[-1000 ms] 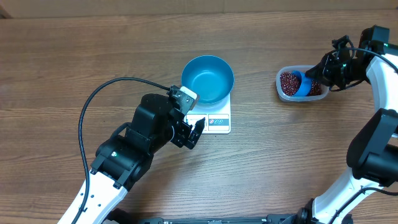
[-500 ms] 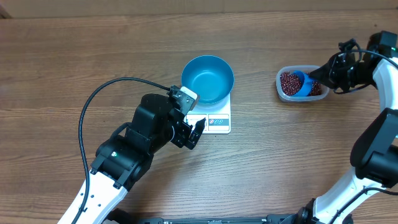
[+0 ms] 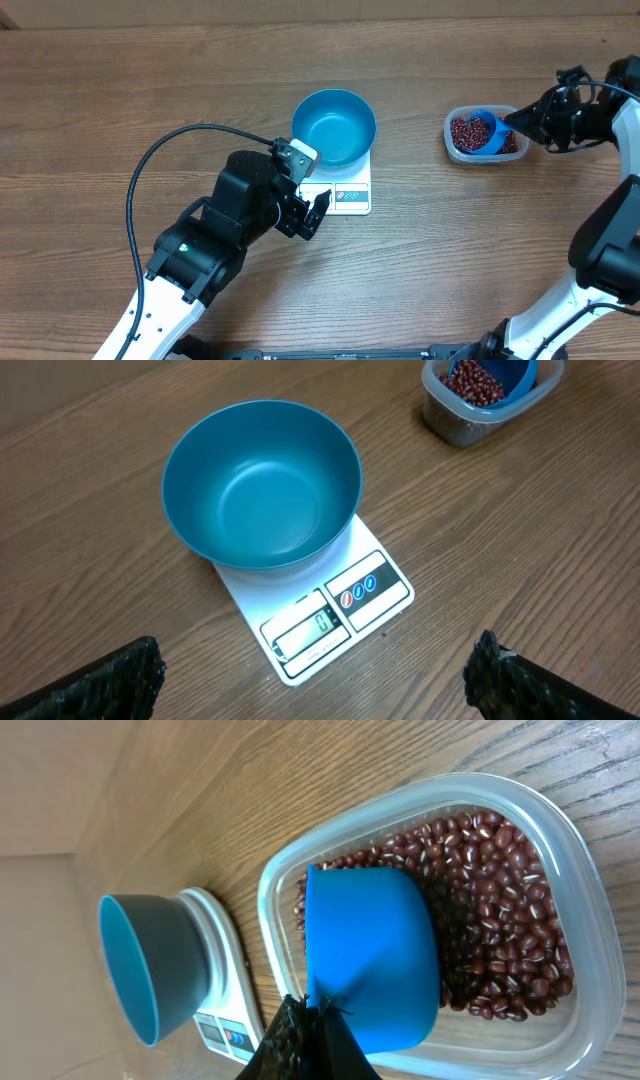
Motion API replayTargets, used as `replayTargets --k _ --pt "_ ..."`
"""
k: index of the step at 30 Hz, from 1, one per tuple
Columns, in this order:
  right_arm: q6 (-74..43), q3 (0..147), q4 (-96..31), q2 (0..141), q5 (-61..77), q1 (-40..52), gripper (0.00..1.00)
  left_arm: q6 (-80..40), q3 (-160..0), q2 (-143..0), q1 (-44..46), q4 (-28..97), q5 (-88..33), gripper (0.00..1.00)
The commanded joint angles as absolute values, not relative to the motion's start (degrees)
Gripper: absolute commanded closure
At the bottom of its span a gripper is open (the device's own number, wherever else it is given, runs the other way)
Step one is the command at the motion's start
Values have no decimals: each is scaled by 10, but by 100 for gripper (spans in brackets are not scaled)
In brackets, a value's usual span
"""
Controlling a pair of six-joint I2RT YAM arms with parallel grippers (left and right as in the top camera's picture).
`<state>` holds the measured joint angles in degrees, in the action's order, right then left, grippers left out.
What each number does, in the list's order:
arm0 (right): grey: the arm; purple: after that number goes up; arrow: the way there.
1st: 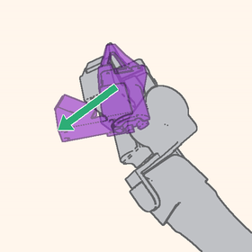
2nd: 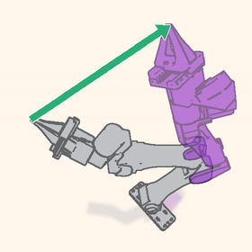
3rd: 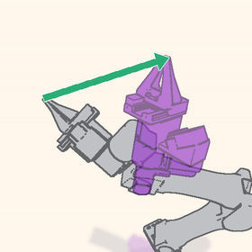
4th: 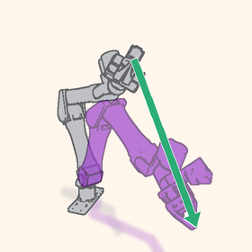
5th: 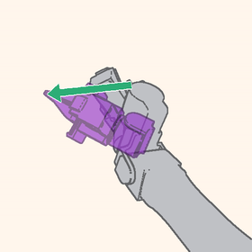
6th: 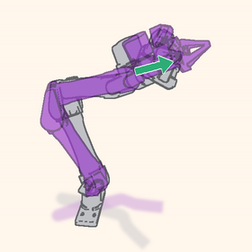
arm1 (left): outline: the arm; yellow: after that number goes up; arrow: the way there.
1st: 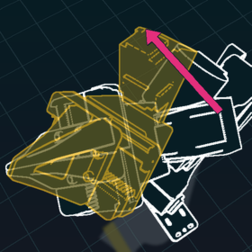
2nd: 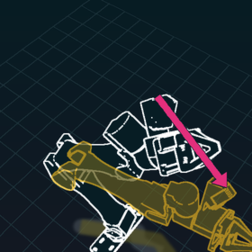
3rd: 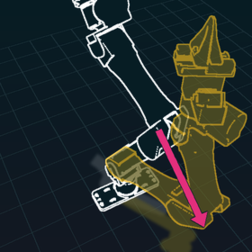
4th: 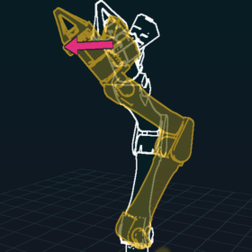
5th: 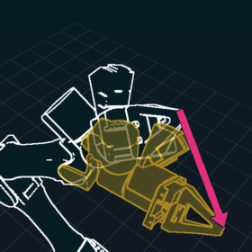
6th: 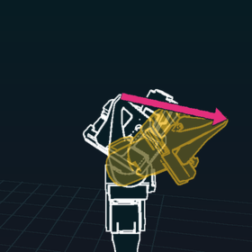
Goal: Scoop item into bowl and weigh 150g on scale
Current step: 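Lift the bean-filled scoop up out of the tub with the right gripper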
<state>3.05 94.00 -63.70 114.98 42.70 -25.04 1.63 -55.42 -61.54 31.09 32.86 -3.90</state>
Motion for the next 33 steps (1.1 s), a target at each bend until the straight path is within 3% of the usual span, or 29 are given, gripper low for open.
replayTargets --k 1,33 --pt "36 936 -644 1152 477 -265 96 11 -551 -617 310 322 -45 1" --pt "80 936 -659 1152 588 -293 96 11 -551 -617 310 323 -45 0"
